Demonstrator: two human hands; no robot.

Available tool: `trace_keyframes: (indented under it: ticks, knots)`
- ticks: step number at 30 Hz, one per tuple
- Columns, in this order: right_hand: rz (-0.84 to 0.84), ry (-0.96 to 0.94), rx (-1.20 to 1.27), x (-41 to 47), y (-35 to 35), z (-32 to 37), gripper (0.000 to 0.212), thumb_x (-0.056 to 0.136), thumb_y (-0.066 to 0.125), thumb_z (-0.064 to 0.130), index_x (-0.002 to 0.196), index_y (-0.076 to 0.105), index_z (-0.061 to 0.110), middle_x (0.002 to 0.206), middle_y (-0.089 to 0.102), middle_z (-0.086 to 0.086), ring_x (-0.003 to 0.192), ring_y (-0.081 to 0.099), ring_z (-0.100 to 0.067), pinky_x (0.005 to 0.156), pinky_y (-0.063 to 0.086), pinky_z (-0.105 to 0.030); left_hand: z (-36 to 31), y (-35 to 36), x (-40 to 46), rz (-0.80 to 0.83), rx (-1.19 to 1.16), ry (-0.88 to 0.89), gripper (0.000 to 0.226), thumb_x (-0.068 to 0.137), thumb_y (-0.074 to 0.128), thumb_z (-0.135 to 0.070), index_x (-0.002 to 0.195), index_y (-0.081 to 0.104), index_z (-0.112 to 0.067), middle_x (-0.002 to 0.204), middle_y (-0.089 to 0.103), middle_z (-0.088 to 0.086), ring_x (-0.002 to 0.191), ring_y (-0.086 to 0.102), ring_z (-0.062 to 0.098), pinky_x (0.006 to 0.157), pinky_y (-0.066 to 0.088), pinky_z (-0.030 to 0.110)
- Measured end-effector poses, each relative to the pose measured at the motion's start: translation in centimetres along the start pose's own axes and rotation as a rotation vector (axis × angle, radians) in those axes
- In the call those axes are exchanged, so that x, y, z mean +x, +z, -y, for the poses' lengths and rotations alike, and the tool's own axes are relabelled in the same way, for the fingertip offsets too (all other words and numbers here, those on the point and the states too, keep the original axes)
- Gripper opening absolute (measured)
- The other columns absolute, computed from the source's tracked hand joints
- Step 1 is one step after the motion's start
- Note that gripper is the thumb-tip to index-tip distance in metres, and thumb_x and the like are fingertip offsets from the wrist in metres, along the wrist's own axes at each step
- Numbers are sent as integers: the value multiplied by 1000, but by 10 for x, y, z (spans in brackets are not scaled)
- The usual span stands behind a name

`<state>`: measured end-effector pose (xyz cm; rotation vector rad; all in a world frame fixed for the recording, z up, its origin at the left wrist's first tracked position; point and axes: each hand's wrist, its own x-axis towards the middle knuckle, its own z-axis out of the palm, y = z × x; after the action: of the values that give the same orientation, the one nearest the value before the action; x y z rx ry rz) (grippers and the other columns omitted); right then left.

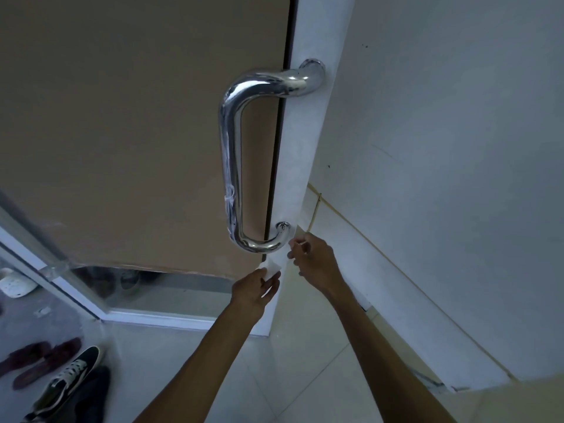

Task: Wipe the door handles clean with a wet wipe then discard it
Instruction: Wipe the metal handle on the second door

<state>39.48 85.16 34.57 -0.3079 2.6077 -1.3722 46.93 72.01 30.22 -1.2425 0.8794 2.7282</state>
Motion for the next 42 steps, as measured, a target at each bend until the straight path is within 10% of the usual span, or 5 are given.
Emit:
trace_keyframes:
  ticks: [11,16,33,38,42]
  knots:
    - [159,-471,-315,48,-12,10,29,107,47,19,126,68,28,117,66,8,99,65,-9,80,52,-27,29,30,12,11,-219,186,20,106,44,6,101,63,1,106,66,21,98,67,32,113,43,46]
    - [400,-633,-446,80,-16,-12,42,103,46,8,135,68,25,135,65,7,115,65,-16,89,49,-28,49,71,18,120,-251,351,38,104,48,1,140,55,6,135,62,22,130,58,32,120,39,44]
    - [541,-614,-313,116,-30,-33,47,101,36,29,139,57,49,129,71,20,115,69,-10,99,57,-43,53,88,-1,-33,-450,471,18,102,41,13,111,50,1,93,57,6,73,69,-5,78,51,11]
    - [539,-617,-275,116,-26,-36,46,105,43,20,139,61,44,132,70,18,115,68,-11,99,58,-41,49,86,-10,-18,-482,456,25,75,59,11,93,66,-5,93,63,13,94,61,23,115,41,31]
    - [552,-625,-274,115,-26,-38,45,105,42,24,139,58,49,130,69,21,100,71,-12,87,62,-43,50,96,-21,-188,-240,559,29,76,60,4,101,58,-11,94,51,11,94,48,22,104,37,30]
